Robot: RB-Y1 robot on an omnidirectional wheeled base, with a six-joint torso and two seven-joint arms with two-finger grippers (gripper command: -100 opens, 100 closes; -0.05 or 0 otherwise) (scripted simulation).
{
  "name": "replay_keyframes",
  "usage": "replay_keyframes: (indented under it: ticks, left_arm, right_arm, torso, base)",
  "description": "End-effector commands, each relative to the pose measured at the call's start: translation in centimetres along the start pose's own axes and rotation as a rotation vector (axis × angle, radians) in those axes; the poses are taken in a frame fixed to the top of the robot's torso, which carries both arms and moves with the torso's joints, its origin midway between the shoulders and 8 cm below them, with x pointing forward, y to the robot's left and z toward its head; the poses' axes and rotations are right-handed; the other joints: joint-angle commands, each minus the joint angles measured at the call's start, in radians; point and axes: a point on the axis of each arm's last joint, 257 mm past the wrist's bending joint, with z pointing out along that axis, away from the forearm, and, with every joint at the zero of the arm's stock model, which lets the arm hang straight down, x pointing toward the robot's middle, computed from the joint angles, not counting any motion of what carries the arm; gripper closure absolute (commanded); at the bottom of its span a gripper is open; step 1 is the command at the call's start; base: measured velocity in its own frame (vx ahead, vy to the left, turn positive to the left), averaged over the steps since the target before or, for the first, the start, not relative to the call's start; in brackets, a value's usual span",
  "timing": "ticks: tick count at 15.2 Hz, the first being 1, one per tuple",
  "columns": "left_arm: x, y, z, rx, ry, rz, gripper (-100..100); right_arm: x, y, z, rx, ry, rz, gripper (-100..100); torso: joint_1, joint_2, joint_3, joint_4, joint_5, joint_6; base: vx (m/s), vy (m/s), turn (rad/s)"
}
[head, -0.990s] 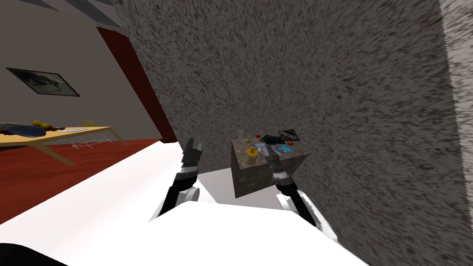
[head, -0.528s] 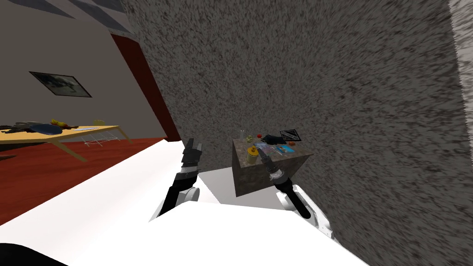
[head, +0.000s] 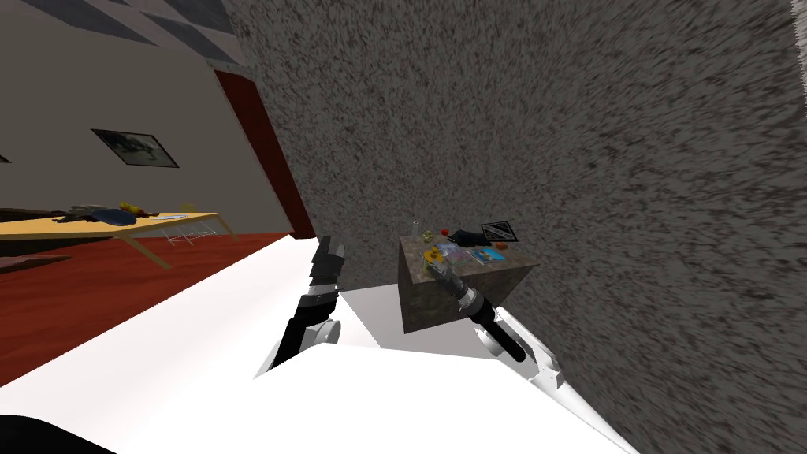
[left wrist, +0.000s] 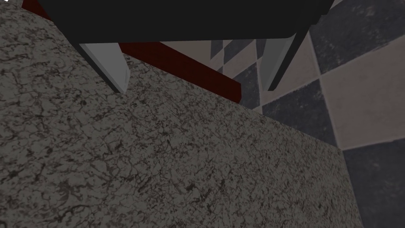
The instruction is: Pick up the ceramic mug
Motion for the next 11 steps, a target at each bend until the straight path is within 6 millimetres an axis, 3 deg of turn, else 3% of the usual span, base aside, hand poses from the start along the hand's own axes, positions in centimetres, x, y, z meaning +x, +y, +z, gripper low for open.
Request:
replay_keyframes:
  ticks: [1, 2, 3, 5, 6, 8, 9, 11]
  left_arm:
    - [0.0, 0.0, 0.0, 0.0, 0.0, 0.0, 0]
    - [0.0, 0.0, 0.0, 0.0, 0.0, 0.0, 0]
    - [0.0, 0.0, 0.0, 0.0, 0.0, 0.0, 0]
    - [0.0, 0.0, 0.0, 0.0, 0.0, 0.0, 0]
    - [0.0, 0.0, 0.0, 0.0, 0.0, 0.0, 0]
    - [0.0, 0.0, 0.0, 0.0, 0.0, 0.0, 0]
    - [0.0, 0.0, 0.0, 0.0, 0.0, 0.0, 0]
    - [0.0, 0.0, 0.0, 0.0, 0.0, 0.0, 0]
  right_arm:
    - [1.4, -0.7, -0.5, -0.014, 0.072, -0.064, -100]
    - [1.4, -0.7, -0.6, -0.014, 0.076, -0.066, -100]
    - [2.9, -0.9, -0.7, -0.047, 0.145, -0.14, -100]
    - [3.1, -1.5, -1.2, -0.036, 0.168, -0.149, -100]
    - [4.7, -2.3, -1.8, -0.06, 0.242, -0.222, -100]
    - [4.7, -2.6, -2.1, -0.059, 0.26, -0.233, -100]
    - [6.1, -3.6, -2.9, -0.083, 0.335, -0.307, -100]
    - [7.1, -4.5, -3.7, -0.113, 0.409, -0.38, -100]
  torso:
    - [0.0, 0.0, 0.0, 0.0, 0.0, 0.0]
    - [0.0, 0.0, 0.0, 0.0, 0.0, 0.0]
    - [0.0, 0.0, 0.0, 0.0, 0.0, 0.0]
    - [0.0, 0.0, 0.0, 0.0, 0.0, 0.0]
    - [0.0, 0.0, 0.0, 0.0, 0.0, 0.0]
    - [-0.001, -0.001, 0.0, 0.0, 0.0, 0.0]
    - [0.0, -0.001, 0.0, 0.0, 0.0, 0.001]
    - [0.0, -0.001, -0.001, 0.0, 0.0, 0.0]
  base:
    - [-0.041, 0.0, 0.073]
    - [-0.027, 0.0, 0.021]
    - [-0.042, 0.0, 0.067]
    - [-0.039, -0.003, 0.046]
    - [-0.029, -0.008, 0.059]
    - [-0.028, -0.007, 0.051]
    - [-0.027, -0.002, 0.062]
    - [-0.035, 0.0, 0.096]
